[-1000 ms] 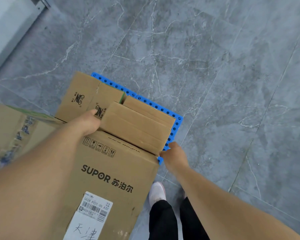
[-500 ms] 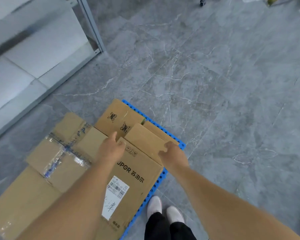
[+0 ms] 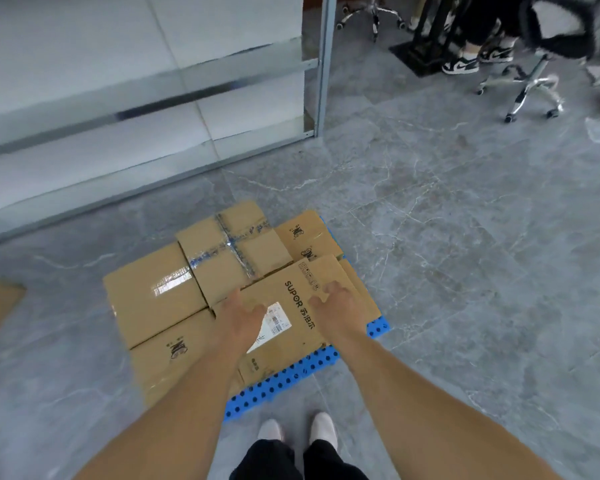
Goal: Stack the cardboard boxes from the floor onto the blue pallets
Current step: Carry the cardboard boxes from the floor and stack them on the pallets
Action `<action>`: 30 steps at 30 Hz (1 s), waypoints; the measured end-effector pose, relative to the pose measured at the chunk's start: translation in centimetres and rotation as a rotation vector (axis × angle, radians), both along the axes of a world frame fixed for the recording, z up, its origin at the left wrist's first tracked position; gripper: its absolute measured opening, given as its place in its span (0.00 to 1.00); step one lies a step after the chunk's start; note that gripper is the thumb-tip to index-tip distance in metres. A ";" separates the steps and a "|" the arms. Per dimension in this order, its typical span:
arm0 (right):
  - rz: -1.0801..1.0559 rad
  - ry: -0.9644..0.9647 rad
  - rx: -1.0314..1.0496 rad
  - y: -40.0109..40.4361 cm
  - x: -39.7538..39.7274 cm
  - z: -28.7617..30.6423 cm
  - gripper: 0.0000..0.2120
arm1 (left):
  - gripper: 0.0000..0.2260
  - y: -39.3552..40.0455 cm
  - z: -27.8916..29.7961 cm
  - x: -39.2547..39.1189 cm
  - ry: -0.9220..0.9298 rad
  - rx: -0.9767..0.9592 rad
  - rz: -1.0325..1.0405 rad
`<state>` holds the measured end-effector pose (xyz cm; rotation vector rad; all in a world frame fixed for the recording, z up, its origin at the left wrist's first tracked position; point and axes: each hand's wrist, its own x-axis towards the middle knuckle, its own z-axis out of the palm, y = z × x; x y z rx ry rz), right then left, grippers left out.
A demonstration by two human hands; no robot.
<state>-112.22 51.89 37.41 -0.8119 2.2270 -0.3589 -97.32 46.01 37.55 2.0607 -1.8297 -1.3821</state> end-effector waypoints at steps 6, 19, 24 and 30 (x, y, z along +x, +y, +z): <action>0.211 -0.019 -0.032 -0.9 6.9 2.4 0.23 | 0.15 2.0 2.1 7.2 0.078 -0.005 0.236; 0.657 0.047 -0.142 -6.1 33.4 6.4 0.22 | 0.35 4.0 4.7 34.6 0.043 -0.133 0.572; 0.818 0.067 -0.169 -6.8 44.6 8.0 0.24 | 0.34 5.8 5.5 44.8 0.062 -0.180 0.749; 0.927 0.002 -0.204 -6.6 57.4 8.0 0.21 | 0.34 8.3 5.8 56.8 0.024 -0.233 0.907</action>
